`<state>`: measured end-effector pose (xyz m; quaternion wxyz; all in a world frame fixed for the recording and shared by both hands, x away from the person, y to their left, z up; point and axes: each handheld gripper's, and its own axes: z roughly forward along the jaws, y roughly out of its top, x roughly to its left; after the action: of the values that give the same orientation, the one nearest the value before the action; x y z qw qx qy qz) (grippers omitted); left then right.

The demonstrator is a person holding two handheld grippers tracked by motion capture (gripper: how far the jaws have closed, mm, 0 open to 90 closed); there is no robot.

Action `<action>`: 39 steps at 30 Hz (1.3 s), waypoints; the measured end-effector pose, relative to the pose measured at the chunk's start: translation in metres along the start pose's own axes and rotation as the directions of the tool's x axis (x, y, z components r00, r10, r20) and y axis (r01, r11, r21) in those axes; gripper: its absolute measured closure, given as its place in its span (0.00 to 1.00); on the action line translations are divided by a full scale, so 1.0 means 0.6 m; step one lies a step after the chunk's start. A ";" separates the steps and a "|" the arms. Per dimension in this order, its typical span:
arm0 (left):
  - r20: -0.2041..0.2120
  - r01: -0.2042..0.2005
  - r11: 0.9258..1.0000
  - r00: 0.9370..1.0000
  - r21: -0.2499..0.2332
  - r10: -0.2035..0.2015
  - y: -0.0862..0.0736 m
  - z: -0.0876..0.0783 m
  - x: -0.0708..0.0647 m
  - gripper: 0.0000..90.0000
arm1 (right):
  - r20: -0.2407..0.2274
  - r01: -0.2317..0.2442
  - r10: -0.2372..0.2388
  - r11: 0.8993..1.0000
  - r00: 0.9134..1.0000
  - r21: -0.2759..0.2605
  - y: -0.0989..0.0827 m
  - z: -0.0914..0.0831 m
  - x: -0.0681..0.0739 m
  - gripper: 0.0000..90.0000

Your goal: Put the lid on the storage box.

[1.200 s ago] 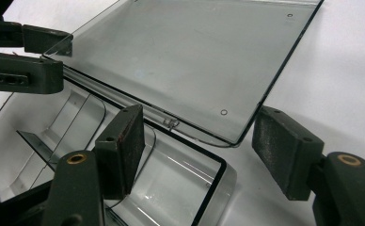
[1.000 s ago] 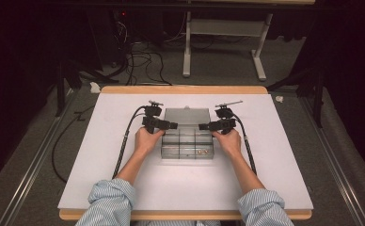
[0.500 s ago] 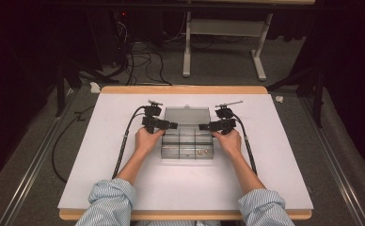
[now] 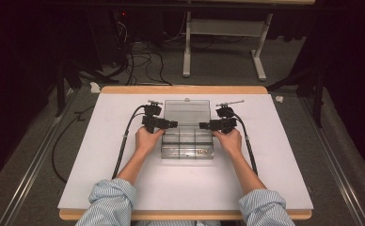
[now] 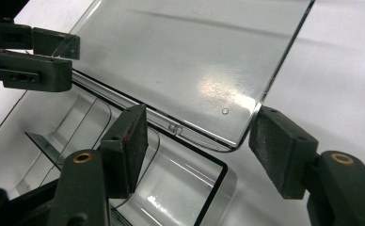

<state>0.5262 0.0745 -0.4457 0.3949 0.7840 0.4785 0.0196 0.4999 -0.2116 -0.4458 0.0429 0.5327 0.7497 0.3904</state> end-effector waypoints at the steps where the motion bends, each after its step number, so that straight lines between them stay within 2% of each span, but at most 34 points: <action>1: -0.003 -0.004 1.000 1.000 -0.003 0.003 0.000 -0.001 -0.001 0.35 | 0.002 0.001 -0.001 1.000 1.000 -0.002 0.000 -0.001 0.001 0.43; 14: -0.019 -0.033 0.997 0.999 -0.070 0.031 0.003 -0.013 -0.008 0.40 | 0.011 0.029 -0.029 0.998 1.000 -0.047 0.004 -0.015 0.010 0.46; 20: -0.020 -0.042 0.995 0.999 -0.086 0.041 0.004 -0.017 -0.008 0.42 | 0.014 0.036 -0.035 0.998 0.999 -0.060 0.005 -0.018 0.012 0.46; 24: -0.025 -0.045 0.994 0.999 -0.095 0.043 0.005 -0.019 -0.009 0.44 | 0.024 0.042 -0.040 0.996 0.999 -0.072 0.006 -0.020 0.015 0.47; 27: -0.013 -0.032 0.992 0.999 -0.121 0.031 0.007 -0.026 -0.011 0.45 | 0.036 0.053 -0.050 0.995 0.998 -0.089 0.007 -0.024 0.018 0.49; 30: -0.024 -0.045 0.990 0.999 -0.131 0.042 0.008 -0.030 -0.013 0.47 | 0.043 0.058 -0.054 0.992 0.998 -0.108 0.008 -0.029 0.021 0.50; 39: -0.027 -0.054 0.988 0.998 -0.142 0.051 0.007 -0.032 -0.014 0.51 | 0.065 0.072 -0.065 0.990 0.996 -0.118 0.009 -0.033 0.023 0.52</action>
<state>0.5170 0.0789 -0.4269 0.4437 0.7659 0.4596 0.0731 0.4886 -0.2098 -0.4240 0.1111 0.5147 0.7410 0.4167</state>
